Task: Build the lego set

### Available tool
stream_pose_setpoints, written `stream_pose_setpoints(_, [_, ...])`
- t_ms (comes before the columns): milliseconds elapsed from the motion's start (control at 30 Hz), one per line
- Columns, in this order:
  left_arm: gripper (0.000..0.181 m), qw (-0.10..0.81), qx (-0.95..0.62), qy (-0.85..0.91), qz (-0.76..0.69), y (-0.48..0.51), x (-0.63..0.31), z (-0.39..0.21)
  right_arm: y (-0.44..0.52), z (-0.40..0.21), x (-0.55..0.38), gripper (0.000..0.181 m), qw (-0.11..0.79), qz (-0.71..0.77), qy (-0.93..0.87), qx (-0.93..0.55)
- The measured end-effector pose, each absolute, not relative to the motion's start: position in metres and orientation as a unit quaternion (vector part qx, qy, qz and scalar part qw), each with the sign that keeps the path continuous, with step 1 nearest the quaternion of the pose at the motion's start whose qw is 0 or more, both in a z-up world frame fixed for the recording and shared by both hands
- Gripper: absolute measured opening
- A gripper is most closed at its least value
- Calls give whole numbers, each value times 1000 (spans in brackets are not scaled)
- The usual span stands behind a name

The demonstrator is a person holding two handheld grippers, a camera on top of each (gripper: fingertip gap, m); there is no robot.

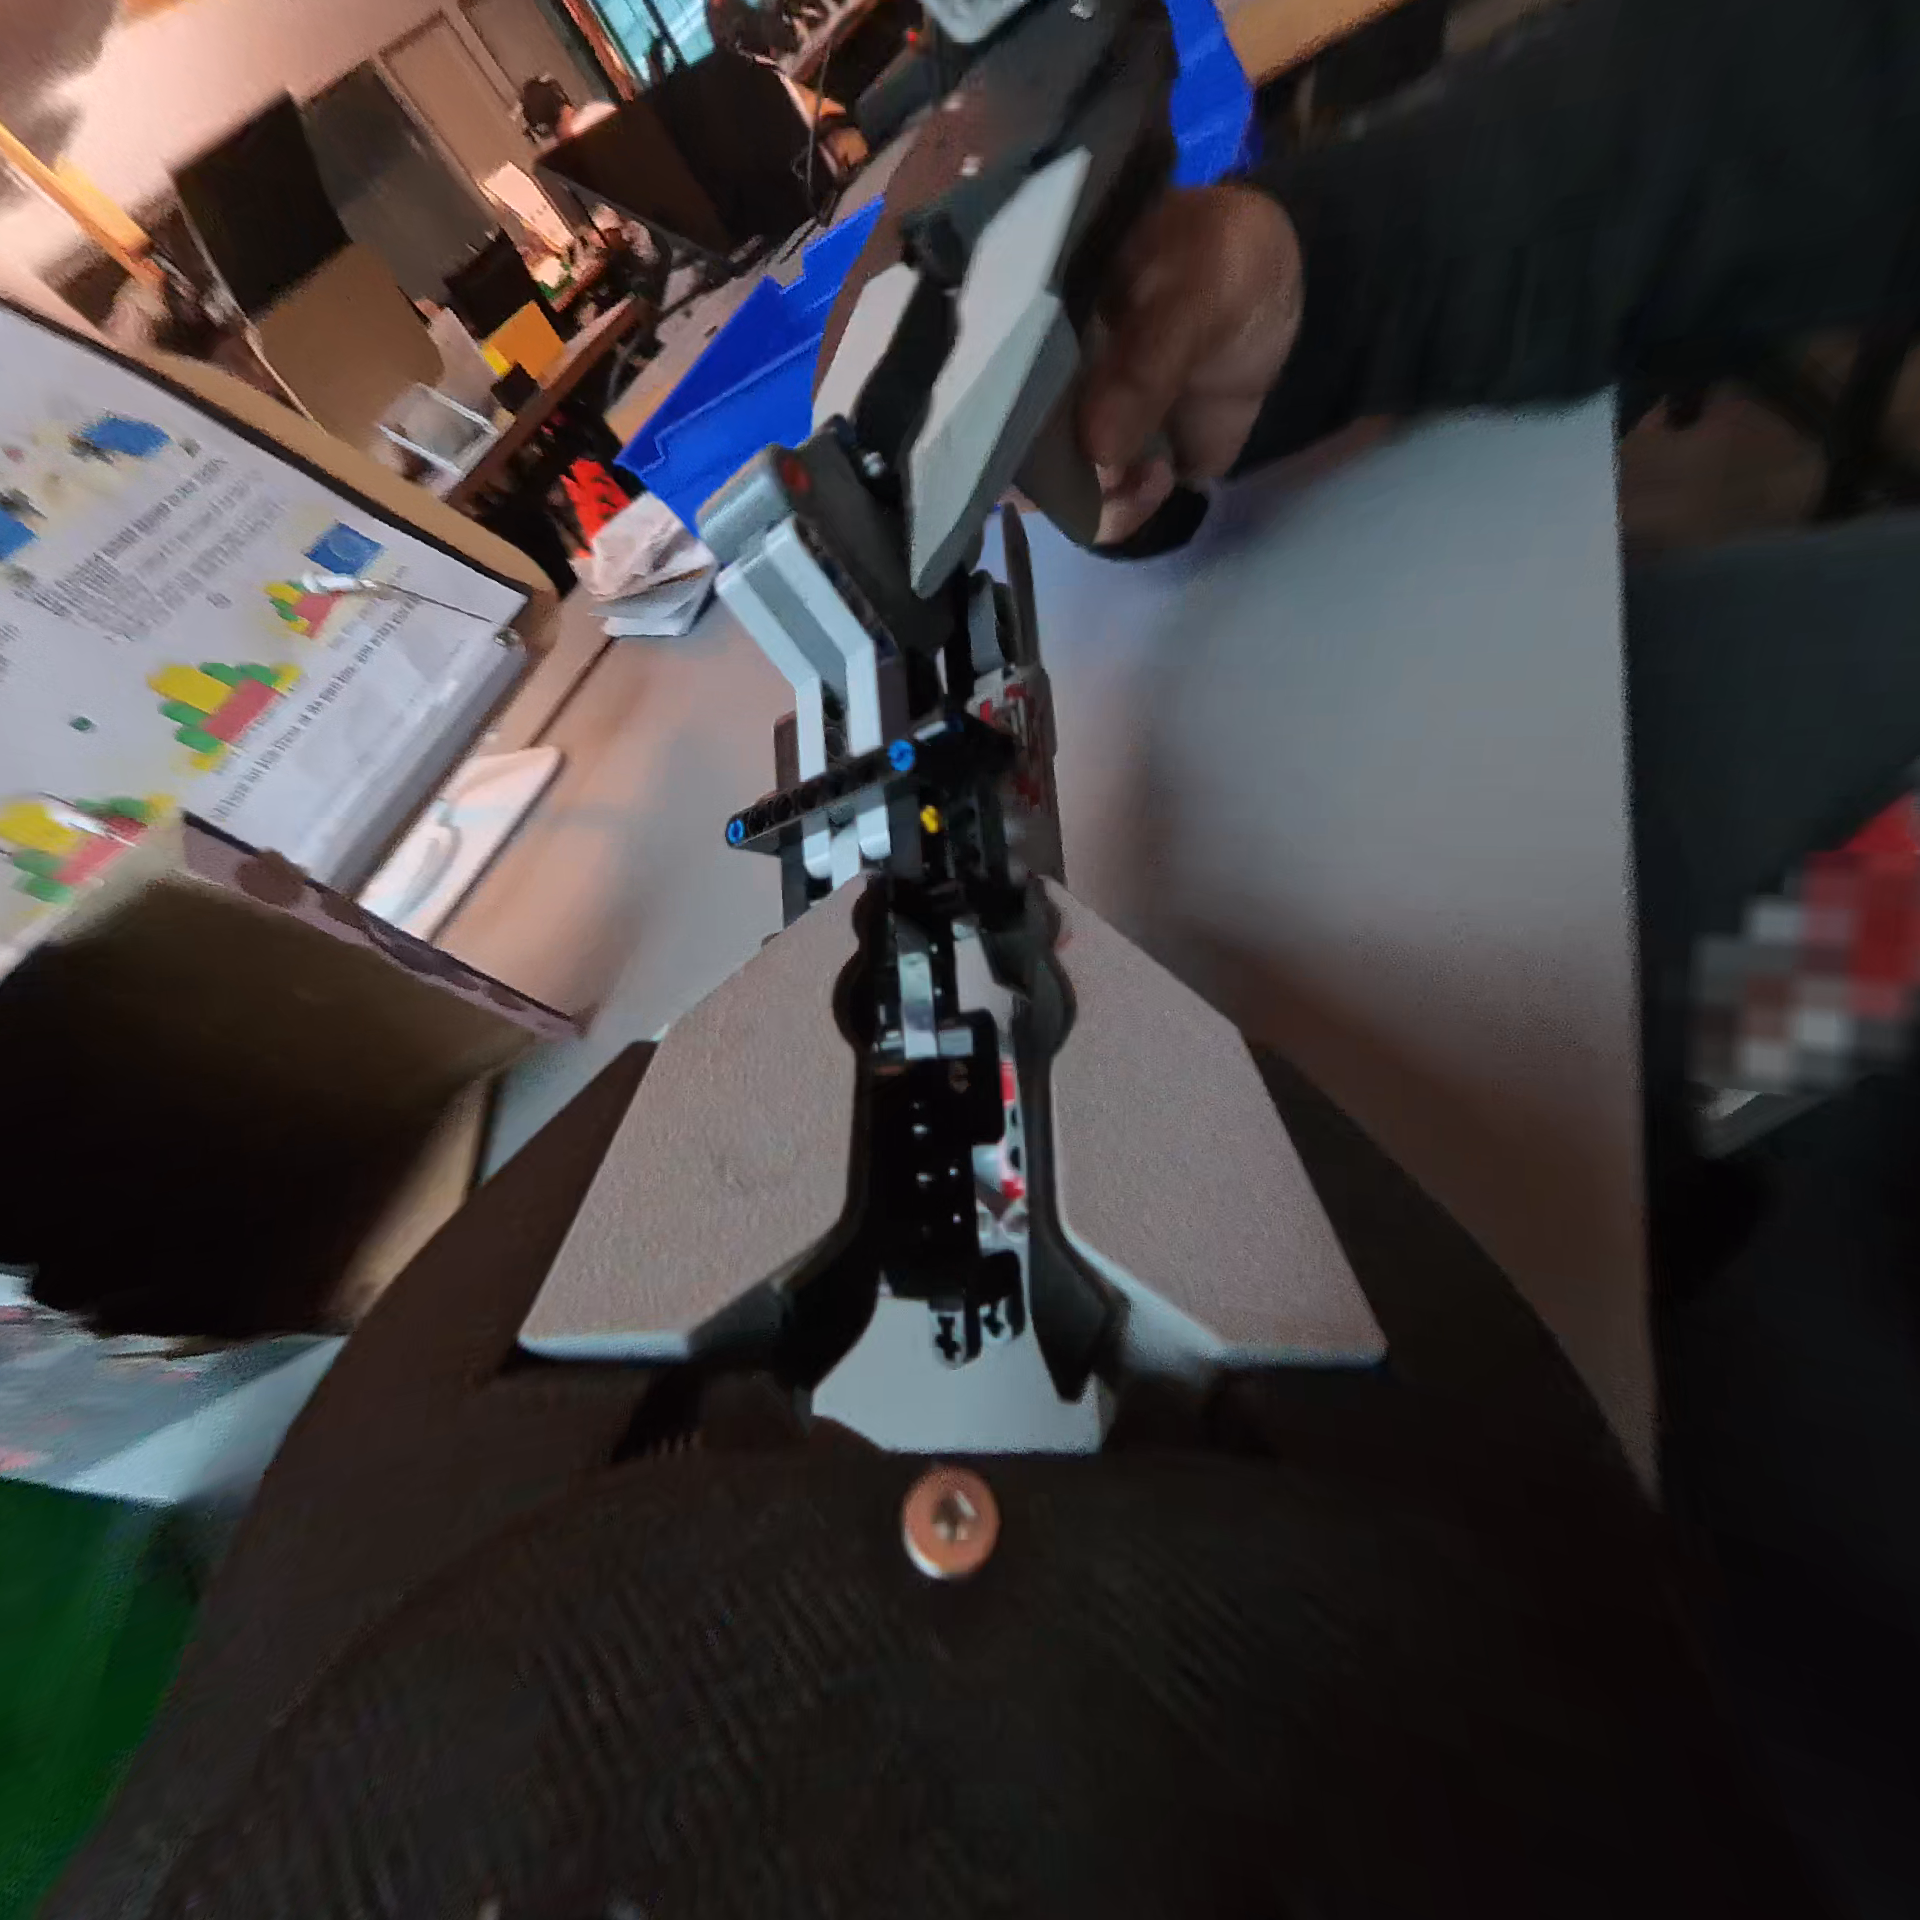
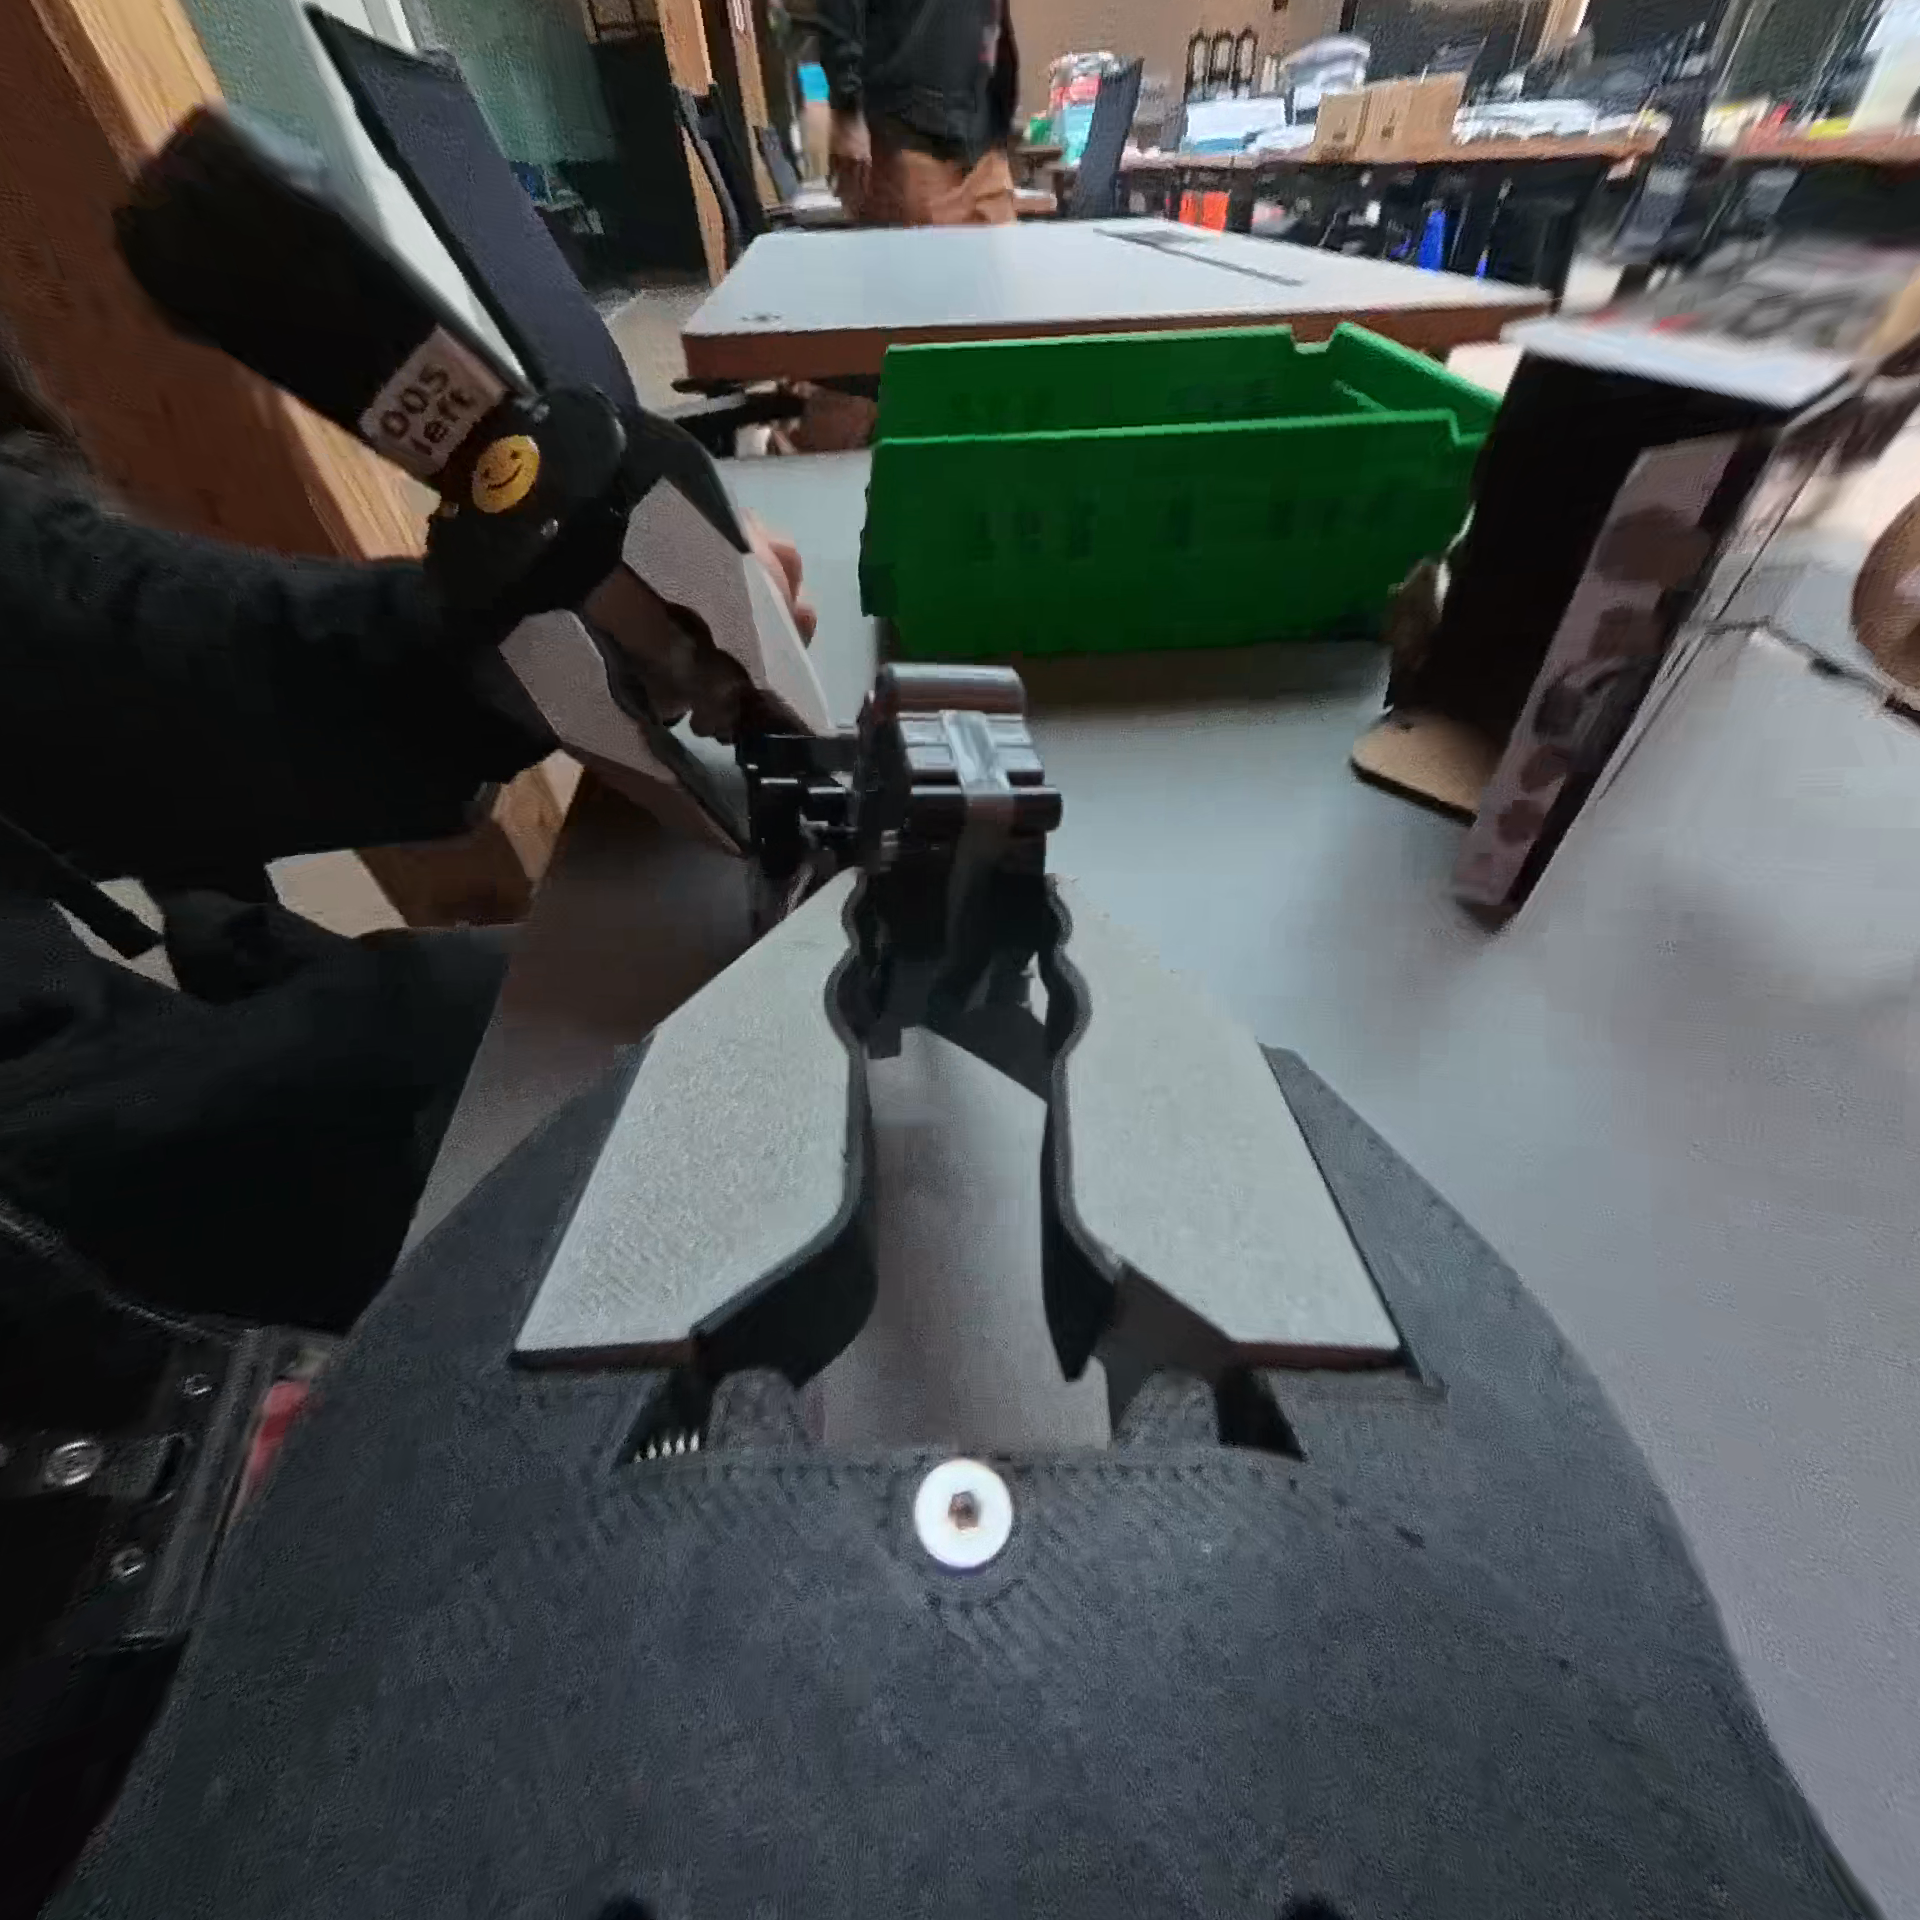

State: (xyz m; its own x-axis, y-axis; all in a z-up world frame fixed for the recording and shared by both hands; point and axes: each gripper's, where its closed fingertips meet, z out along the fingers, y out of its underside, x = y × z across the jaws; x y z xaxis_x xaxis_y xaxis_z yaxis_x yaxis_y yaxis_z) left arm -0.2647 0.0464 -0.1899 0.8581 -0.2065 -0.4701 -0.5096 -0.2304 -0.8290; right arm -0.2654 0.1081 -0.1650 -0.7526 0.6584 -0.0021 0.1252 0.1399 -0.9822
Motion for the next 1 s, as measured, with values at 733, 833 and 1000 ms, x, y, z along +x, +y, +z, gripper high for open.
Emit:
stream_pose_setpoints(733, [26, 555, -717, 360, 219, 53, -232, -171, 43, -167, -231, 24, 592, 292, -751, 9])
stream_pose_setpoints(833, [26, 544, -708, 377, 247, 53, -232, -176, 41, -172, -232, 24, 596, 281, -752, 15])
stream_pose_setpoints(1000, [25, 491, -665, 427, 368, 52, -240, -185, 38, -178, -232, 24, 608, 250, -753, 31])
